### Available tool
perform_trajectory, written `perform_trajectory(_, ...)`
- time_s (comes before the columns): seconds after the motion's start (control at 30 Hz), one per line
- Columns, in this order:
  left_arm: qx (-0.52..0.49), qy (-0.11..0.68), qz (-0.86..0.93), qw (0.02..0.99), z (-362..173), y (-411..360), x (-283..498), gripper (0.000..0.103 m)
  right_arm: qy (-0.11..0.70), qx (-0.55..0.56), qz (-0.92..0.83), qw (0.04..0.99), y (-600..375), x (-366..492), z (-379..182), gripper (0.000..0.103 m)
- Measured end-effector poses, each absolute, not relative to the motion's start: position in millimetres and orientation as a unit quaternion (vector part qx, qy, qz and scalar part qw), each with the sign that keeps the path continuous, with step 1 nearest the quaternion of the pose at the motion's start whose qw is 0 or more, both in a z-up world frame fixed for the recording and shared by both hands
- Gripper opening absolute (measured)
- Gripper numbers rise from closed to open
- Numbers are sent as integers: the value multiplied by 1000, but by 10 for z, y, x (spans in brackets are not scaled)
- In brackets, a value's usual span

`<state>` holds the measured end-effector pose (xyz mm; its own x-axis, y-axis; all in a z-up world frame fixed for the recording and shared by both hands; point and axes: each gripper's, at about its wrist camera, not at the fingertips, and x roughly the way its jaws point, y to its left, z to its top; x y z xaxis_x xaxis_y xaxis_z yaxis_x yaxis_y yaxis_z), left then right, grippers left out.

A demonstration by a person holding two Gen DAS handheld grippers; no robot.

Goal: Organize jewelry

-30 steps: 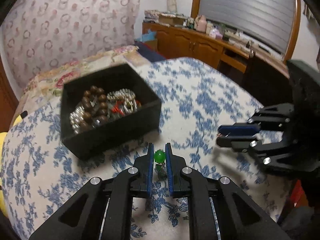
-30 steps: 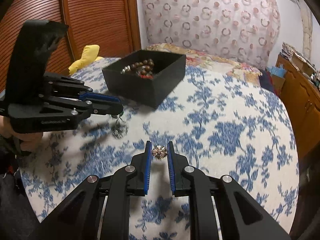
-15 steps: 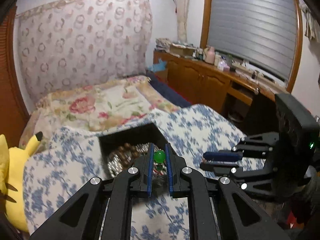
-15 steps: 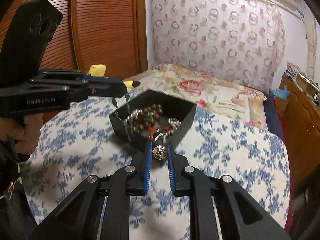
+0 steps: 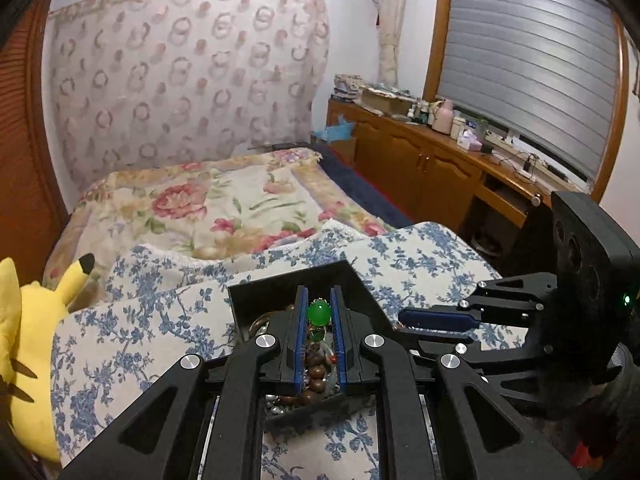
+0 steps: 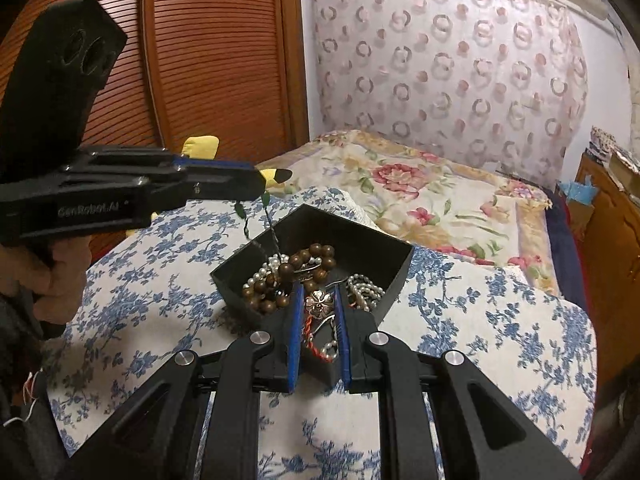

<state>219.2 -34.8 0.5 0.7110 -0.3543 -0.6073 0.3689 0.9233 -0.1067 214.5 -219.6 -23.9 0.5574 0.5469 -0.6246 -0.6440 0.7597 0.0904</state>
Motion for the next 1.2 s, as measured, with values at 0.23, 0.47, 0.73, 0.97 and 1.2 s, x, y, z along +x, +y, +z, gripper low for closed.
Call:
perform_trajectory(0.23,1,333,-170,927,-120,-226,2198,25,342,-51,332,878,-2173,2340,-315,21)
perform_trajectory(0.47,0,336,-143,931,-181,-122,2025,62,342,-40,321,882,-2209,2296,-298,27)
perform_trajectory(0.73,2,327,-91,941,-190,-3,1681,93,327,-32,281,902,-2330,1974,-202,53)
perform_trajectory(0.97,12,321,-65,945,-185,4,1332,95,306,-15,243,920,-2477,1607,-109,74)
perform_trajectory(1.2,7,300,-43,953,-93,14,970,95,273,-2,208,939,-2612,1215,32,95)
